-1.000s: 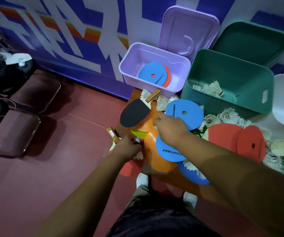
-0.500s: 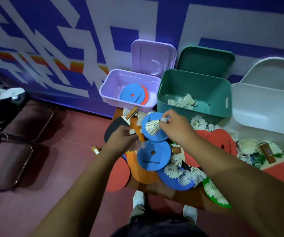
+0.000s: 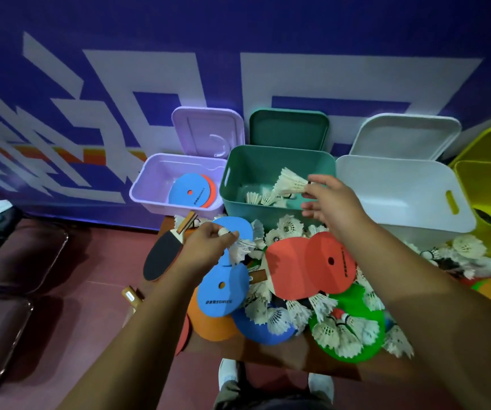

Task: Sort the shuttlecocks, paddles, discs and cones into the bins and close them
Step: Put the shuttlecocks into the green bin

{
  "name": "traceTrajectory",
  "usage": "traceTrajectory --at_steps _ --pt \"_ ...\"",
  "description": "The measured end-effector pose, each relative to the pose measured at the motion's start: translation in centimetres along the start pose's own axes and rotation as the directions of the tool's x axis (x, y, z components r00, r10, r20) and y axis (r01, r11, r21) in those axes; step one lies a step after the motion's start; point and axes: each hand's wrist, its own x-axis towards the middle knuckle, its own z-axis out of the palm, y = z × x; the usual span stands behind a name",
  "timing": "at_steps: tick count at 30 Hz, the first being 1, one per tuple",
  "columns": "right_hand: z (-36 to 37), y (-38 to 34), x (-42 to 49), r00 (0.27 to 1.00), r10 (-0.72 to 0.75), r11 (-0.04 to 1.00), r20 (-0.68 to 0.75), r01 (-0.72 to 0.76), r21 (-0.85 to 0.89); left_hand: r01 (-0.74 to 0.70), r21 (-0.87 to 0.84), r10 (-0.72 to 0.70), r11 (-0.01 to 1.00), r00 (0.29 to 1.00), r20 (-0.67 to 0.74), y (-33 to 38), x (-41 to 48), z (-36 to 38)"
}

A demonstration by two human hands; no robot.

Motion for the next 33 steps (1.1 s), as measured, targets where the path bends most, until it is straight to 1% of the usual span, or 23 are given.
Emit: traceTrajectory --at_steps 2,3,5,7,9,14,17,19,20,22,23,24,26,27,29,33 --pt "-1.1 -1.1 1.1 0.999 0.024 0.995 -0.043 -0.020 0.102 -0.008 0.010 0.008 1.000 1.000 0.007 0.8 0.2 0.5" --pt "-1.5 -1.5 1.5 0.996 0.052 0.994 -0.074 -0.045 0.101 -0.011 0.012 0.011 1.000 1.000 0.004 1.1 0.4 0.7" --pt "-2.1 -1.6 1.5 0.990 0.097 0.995 -0.105 -0.094 0.035 -0.011 0.021 0.011 1.000 1.000 -0.006 1.8 0.6 1.2" --pt "-2.6 -1.3 0.6 0.987 0.126 0.991 -0.097 -0.129 -0.031 -0.021 0.021 0.021 1.000 1.000 -0.002 2.5 1.0 1.7" --pt "-3.1 -0.2 0.0 0.986 0.148 0.988 -0.075 -0.151 -0.035 -0.024 -0.011 0.024 1.000 1.000 0.006 3.2 1.4 2.5" --pt "-4.7 2.2 -1.0 0.990 0.123 0.984 -0.068 -0.131 -0.124 0.015 -0.125 -0.018 0.992 1.000 -0.019 4.9 1.9 4.8" --pt "-5.5 2.5 -1.2 0.994 0.094 0.979 -0.064 -0.104 -0.177 -0.001 -0.164 0.006 0.986 1.000 0.028 6.4 2.5 6.1" --pt "-6.0 2.3 -1.4 0.994 0.088 0.979 -0.066 -0.098 -0.179 -0.020 -0.215 0.038 0.976 0.996 0.079 7.8 3.5 6.9" --pt "-6.3 2.2 -1.4 0.994 0.087 0.980 -0.073 -0.099 -0.171 -0.023 -0.269 0.056 0.963 0.992 0.117 8.7 4.1 7.3" --pt "-6.9 2.1 -1.4 0.992 0.089 0.983 -0.086 -0.101 -0.153 0.028 -0.423 0.066 0.906 0.977 0.205 10.6 5.5 8.3" --pt "-7.2 2.0 -1.4 0.992 0.088 0.983 -0.090 -0.101 -0.151 0.063 -0.468 0.044 0.882 0.976 0.214 11.6 6.2 8.8" --pt "-7.6 2.0 -1.3 0.992 0.087 0.983 -0.093 -0.100 -0.154 0.093 -0.480 -0.002 0.872 0.982 0.188 12.3 7.0 9.2" --pt "-8.3 2.0 -1.3 0.991 0.085 0.983 -0.099 -0.100 -0.156 0.148 -0.458 -0.097 0.876 0.986 0.132 13.1 8.0 9.9" --pt "-8.6 1.9 -1.3 0.991 0.086 0.983 -0.103 -0.102 -0.155 0.169 -0.441 -0.123 0.881 0.984 0.129 13.1 8.2 10.2" --pt "-9.0 1.8 -1.3 0.990 0.094 0.982 -0.107 -0.110 -0.155 0.183 -0.395 -0.141 0.900 0.981 0.134 12.7 8.1 10.3" --pt "-8.8 2.0 -0.7 0.990 0.106 0.982 -0.090 -0.119 -0.149 0.169 -0.310 -0.134 0.935 0.982 0.132 10.7 6.8 9.1"
